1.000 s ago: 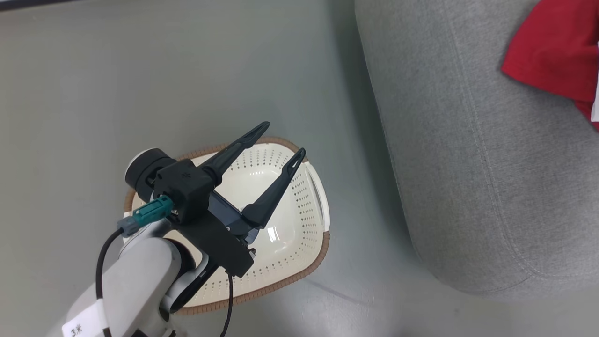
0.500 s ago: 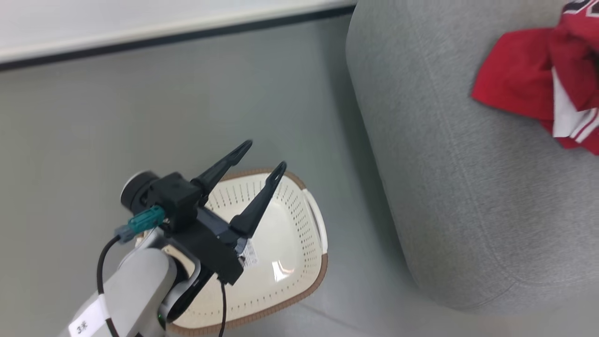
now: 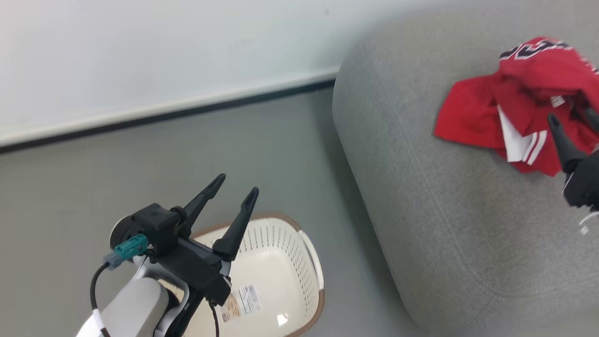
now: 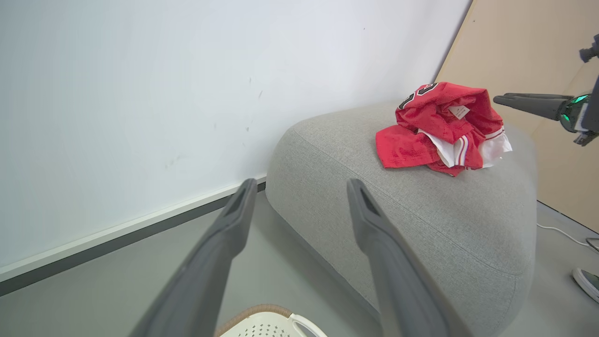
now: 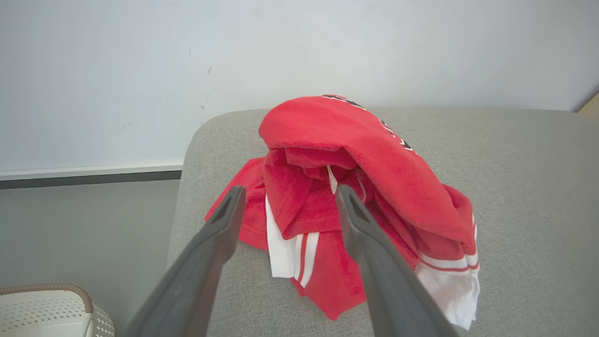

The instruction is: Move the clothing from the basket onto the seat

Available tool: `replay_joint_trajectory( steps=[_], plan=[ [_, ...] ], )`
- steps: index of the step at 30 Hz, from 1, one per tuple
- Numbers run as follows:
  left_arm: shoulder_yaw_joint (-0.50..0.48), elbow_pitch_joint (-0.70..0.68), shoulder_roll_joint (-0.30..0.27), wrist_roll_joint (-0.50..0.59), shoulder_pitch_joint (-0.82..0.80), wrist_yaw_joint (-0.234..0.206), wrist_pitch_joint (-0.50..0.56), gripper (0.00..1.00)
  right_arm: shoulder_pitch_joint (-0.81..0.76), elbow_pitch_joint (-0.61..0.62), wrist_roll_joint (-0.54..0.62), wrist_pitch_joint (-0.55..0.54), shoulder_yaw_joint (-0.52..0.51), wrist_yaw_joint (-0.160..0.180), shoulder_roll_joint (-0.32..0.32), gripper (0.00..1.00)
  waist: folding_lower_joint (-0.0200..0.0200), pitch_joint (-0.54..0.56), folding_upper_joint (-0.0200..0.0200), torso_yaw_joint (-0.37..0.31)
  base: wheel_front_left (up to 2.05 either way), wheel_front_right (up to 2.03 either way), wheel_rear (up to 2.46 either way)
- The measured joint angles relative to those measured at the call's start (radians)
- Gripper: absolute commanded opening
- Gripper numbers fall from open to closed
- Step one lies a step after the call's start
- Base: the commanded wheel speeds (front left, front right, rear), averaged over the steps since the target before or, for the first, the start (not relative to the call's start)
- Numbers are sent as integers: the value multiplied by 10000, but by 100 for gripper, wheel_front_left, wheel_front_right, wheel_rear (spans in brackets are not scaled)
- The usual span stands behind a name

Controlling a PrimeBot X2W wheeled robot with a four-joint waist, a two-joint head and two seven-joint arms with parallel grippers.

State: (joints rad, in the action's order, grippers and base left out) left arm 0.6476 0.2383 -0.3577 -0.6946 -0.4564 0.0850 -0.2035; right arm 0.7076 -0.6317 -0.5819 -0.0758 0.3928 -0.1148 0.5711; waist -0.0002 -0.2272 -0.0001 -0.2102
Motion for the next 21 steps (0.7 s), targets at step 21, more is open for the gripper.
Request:
replay_joint_trajectory(
  steps=[21],
  plan=[
    [-1218,278,33,-575,1640,-1223,-360,100,-3699,4286,-362,2359,-625,780,-13,100,0,1946,-1,1108,0,0,0]
  ],
)
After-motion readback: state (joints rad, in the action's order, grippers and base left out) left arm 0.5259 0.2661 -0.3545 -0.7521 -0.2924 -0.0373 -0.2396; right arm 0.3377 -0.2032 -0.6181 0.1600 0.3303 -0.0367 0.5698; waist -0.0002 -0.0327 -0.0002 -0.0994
